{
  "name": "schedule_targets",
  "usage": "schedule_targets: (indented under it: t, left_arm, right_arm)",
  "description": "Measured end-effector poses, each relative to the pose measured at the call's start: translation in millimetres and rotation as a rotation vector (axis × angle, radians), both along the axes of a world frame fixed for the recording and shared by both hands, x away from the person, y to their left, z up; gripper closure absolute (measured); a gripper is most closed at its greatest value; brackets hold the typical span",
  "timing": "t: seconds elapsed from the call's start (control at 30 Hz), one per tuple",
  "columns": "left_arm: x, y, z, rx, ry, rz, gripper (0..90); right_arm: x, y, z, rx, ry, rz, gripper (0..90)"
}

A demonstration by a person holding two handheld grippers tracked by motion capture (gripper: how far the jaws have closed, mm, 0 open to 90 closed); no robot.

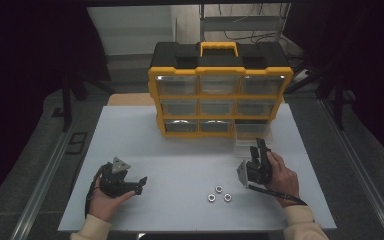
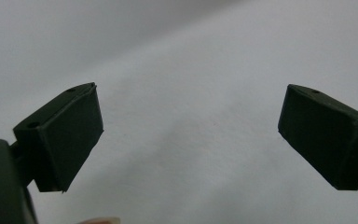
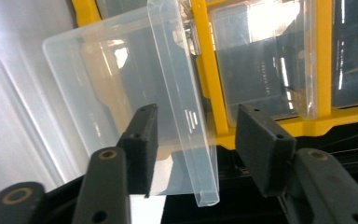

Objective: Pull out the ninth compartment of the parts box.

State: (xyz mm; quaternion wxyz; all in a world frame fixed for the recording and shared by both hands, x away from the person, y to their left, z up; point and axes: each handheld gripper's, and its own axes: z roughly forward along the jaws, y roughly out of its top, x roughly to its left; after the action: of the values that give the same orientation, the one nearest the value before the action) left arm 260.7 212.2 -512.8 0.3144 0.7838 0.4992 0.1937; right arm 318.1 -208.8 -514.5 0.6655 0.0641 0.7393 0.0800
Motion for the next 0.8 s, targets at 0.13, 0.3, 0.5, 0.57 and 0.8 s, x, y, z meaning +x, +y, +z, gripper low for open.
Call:
schedule_targets:
  t: [0.13, 0.3, 0.5, 0.57, 0.8]
  left_arm:
    - [0.0, 0.3, 0.0, -0.002, 0.0, 0.002, 6.8]
    - [0.0, 0.2, 0.1, 0.0, 0.0, 0.0, 6.8]
    - [-0.1, 0.6, 0.1, 0.001, 0.0, 0.0, 6.8]
    - [-0.1, 0.6, 0.2, 0.001, 0.0, 0.0, 6.8]
    - [0.1, 0.4, -0.1, 0.001, 0.001, 0.001, 6.8]
  right_arm:
    - [-2.3, -1.2, 3.6, 0.034, 0.035, 0.009, 46.1]
    - [-6.2, -0.9, 6.8, 0.079, 0.084, 0.021, 44.0]
    - [-10.5, -1.8, 10.5, 0.127, 0.138, 0.025, 42.1]
    - [-11.6, -3.6, 11.1, 0.149, 0.154, 0.021, 41.4]
    - [-18.5, -12.3, 16.1, 0.244, 0.234, 0.017, 40.7]
